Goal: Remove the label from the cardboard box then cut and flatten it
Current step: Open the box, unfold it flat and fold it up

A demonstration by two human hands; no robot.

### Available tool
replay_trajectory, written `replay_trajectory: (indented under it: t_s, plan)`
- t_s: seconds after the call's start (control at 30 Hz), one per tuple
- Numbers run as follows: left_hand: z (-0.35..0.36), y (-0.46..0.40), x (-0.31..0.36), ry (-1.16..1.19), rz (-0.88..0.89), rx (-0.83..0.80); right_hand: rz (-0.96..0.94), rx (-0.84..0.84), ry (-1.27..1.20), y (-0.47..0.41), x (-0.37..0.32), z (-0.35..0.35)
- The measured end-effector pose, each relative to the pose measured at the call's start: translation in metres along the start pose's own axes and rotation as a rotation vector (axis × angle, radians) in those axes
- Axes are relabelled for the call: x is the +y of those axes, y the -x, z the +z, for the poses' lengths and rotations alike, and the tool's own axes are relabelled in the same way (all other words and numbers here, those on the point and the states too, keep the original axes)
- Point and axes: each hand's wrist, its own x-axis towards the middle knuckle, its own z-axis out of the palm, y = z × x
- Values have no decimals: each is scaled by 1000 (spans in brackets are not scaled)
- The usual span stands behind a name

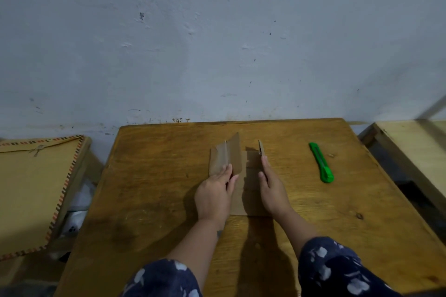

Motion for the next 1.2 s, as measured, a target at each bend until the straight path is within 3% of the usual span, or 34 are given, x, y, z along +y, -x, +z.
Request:
replay_trajectory:
  t_s: [0.23, 0.4, 0.73, 0.87, 0.93, 1.2]
  plan:
    - [22, 0, 3, -299, 144, -159, -33, -23, -13, 0, 5, -5]
    - [25, 2, 3, -377, 180, -213, -62, -36, 97, -1, 6, 2]
    - [2, -2, -2, -114, 162, -217, -68, -158, 682, 4, 11, 30]
    - [8, -17, -31, 181, 17, -367, -75, -147, 725, 4, 13, 33]
    - [11, -25, -37, 276, -92, -355, -88, -140, 742, 4, 14, 34]
    - [19, -48, -27, 121, -76, -473, -84, -133, 749, 2, 17, 36]
